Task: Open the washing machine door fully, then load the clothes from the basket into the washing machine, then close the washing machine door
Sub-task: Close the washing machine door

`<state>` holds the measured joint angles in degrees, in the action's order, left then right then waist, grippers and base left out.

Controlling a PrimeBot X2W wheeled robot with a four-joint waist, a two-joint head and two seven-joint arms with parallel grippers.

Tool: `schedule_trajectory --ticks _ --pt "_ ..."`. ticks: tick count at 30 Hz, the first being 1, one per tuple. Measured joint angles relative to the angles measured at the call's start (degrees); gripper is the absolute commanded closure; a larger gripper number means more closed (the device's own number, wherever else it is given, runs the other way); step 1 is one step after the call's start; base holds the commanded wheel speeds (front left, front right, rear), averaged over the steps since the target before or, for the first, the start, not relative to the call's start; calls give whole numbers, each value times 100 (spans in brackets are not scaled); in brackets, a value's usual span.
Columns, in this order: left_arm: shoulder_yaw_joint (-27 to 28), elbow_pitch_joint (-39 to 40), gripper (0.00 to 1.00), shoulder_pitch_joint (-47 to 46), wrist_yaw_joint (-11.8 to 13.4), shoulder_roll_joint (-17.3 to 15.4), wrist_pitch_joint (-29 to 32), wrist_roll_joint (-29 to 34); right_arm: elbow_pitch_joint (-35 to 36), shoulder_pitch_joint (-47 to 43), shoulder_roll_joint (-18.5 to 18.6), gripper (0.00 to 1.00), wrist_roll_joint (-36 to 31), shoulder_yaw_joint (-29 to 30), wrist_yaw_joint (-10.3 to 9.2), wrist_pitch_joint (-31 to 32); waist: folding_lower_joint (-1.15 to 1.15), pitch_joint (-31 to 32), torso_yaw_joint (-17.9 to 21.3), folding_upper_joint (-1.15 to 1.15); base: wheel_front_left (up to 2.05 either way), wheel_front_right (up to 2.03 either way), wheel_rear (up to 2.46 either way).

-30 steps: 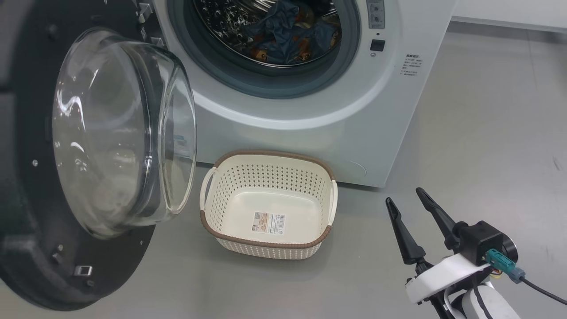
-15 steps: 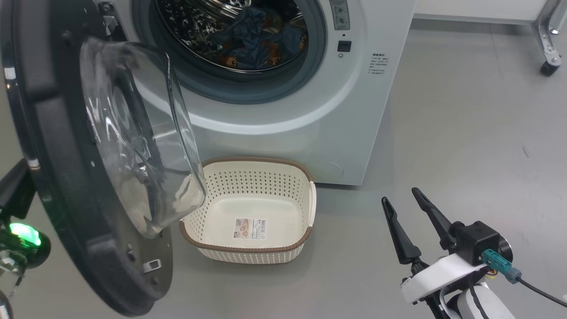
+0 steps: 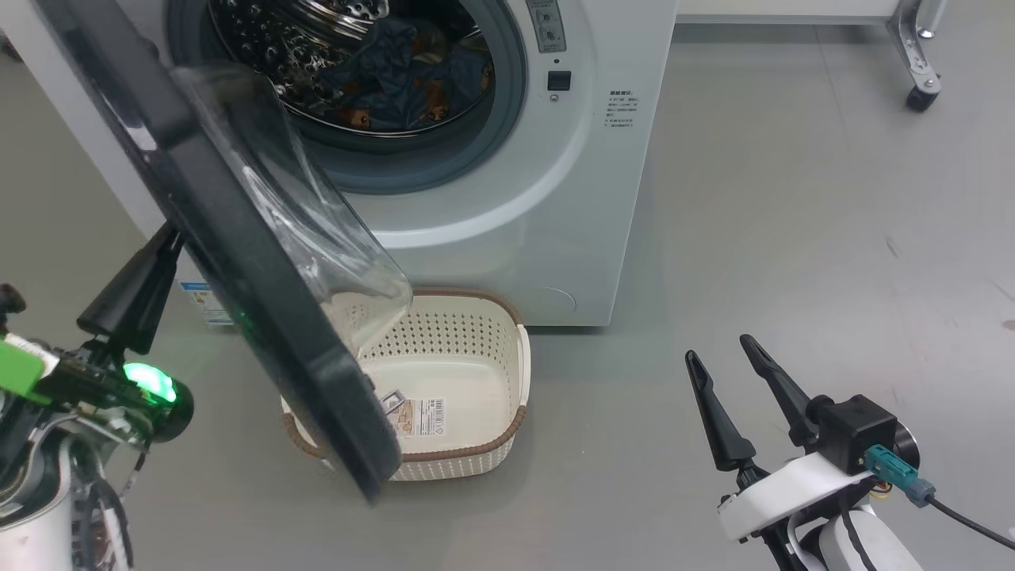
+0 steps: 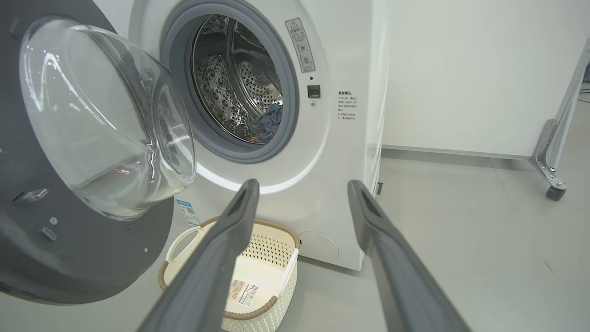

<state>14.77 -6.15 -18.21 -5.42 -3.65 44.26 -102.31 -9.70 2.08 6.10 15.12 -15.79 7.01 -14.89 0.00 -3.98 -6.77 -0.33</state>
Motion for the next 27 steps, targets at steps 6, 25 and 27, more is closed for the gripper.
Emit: schedule_trajectory --ticks 6,25,27 --pt "-223 -120 100 -348 -1 143 -229 43 -2 0 0 0 0 -18 0 0 0 13 138 0 0 0 0" --pt "-648 -1071 100 -1012 -5 191 -1170 332 -31 4 90 0 -1 -154 0 0 0 47 535 0 0 0 0" --pt "-730 -1165 100 -1082 -11 197 -1245 341 -33 4 112 0 -1 -142 0 0 0 51 575 0 0 0 0"
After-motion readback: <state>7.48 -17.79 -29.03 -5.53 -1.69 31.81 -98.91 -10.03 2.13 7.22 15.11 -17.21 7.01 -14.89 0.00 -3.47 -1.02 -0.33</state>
